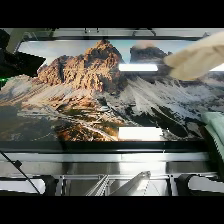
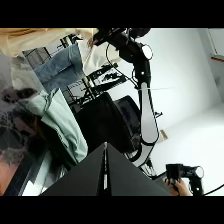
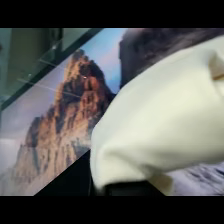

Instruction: Fold the shirts.

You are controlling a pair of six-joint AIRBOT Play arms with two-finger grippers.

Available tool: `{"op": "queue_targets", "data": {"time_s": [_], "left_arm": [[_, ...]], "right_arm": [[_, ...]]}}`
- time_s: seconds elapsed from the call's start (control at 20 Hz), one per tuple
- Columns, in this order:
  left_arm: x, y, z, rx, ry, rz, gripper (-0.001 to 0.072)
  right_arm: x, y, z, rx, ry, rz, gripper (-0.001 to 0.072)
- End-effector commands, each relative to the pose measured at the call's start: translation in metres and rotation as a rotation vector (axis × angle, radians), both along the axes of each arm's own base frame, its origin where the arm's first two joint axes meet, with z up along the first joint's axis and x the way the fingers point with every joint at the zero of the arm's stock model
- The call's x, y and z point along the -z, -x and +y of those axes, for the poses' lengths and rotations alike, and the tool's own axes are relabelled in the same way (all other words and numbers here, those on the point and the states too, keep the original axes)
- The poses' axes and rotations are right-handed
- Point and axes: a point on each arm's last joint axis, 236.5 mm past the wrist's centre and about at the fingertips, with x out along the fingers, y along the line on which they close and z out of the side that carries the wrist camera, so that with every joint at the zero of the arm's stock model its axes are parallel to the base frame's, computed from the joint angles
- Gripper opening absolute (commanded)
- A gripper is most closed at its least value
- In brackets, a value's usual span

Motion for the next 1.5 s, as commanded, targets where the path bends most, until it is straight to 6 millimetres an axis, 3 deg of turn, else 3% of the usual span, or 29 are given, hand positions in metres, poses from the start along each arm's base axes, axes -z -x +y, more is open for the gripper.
{"op": "queue_targets", "data": {"time_s": [0.0, 0.25, 0.35, 0.5, 0.7, 0.85, 1.0, 1.25, 1.45], "left_arm": [[0.003, -0.007, -0.003, -0.025, -0.010, 0.007, 0.0021], [0.004, -0.008, -0.016, -0.012, -0.021, -0.024, 0.0021], [0.004, -0.005, -0.024, 0.009, -0.022, -0.042, 0.0021], [0.005, -0.001, -0.035, 0.036, -0.024, -0.054, 0.0021], [0.005, 0.002, -0.045, 0.056, -0.027, -0.087, 0.0021], [0.007, 0.003, -0.048, 0.063, -0.035, -0.102, 0.0021], [0.011, 0.004, -0.049, 0.069, -0.049, -0.097, 0.0021], [0.011, 0.003, -0.049, 0.067, -0.050, -0.097, 0.0021], [0.011, 0.003, -0.049, 0.065, -0.050, -0.097, 0.0021]], "right_arm": [[0.042, 0.060, -0.060, 0.048, 0.041, 0.212, 0.0016], [0.061, 0.132, -0.063, 0.030, -0.049, 0.452, 0.0017], [0.066, 0.167, -0.083, 0.162, 0.031, 0.581, 0.0017], [0.049, 0.208, -0.106, 0.328, 0.176, 0.635, 0.0016], [0.020, 0.239, -0.112, 0.424, 0.234, 0.588, 0.0017], [0.020, 0.275, -0.114, 0.520, 0.263, 0.632, 0.0017], [0.048, 0.310, -0.111, 0.588, 0.191, 0.717, 0.0017], [0.135, 0.384, -0.101, 0.632, 0.077, 1.018, 0.0017], [0.189, 0.434, -0.111, 0.782, 0.057, 1.216, 0.0017]]}}
